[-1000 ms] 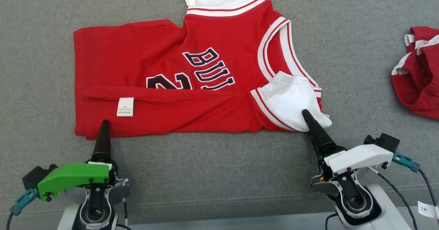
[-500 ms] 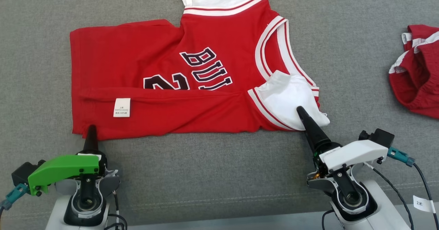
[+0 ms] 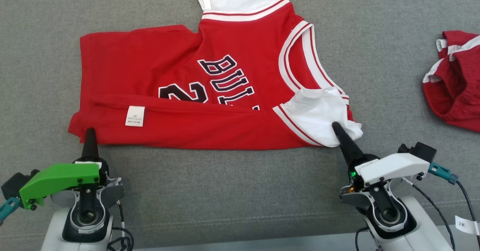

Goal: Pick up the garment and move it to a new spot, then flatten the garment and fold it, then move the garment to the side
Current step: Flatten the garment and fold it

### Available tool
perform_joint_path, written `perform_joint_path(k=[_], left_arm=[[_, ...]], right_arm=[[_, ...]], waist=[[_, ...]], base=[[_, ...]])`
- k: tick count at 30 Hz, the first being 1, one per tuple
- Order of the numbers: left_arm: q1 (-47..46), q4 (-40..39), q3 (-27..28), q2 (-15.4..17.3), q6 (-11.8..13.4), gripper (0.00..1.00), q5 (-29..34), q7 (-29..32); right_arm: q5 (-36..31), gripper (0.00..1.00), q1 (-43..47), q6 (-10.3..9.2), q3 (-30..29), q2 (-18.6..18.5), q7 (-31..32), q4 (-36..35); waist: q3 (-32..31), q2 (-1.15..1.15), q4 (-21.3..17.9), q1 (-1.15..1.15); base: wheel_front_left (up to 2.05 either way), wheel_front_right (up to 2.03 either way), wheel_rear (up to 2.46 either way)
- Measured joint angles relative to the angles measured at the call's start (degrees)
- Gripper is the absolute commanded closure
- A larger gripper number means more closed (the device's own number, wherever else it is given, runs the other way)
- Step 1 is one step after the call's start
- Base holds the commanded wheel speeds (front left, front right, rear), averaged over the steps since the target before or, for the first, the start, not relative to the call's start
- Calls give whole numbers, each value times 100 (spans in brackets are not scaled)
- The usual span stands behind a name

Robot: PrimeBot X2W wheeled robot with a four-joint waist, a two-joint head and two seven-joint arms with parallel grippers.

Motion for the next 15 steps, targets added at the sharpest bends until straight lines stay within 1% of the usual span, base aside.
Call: perform_joint_path(k=[4,7,10,15], left_arm=[[1,-200,81,4,-76,100,-32,-18],[2,-404,101,-3,-101,100,-36,-20],[4,-608,98,-32,-177,100,-98,-23],[6,-998,138,-58,-250,100,-136,-44]], right_arm=[[100,100,-77,54,-175,-13,-35,-78],[155,100,-164,119,-289,-26,-36,-264],[241,100,-222,188,-387,-42,-42,-489],[447,100,-242,275,-441,-33,-33,-892]], waist=[[-70,0,13,0],[-123,0,28,0],[-195,0,48,0],[-350,0,68,0]], base=[[0,0,0],[0,0,0],[0,0,0],[0,0,0]])
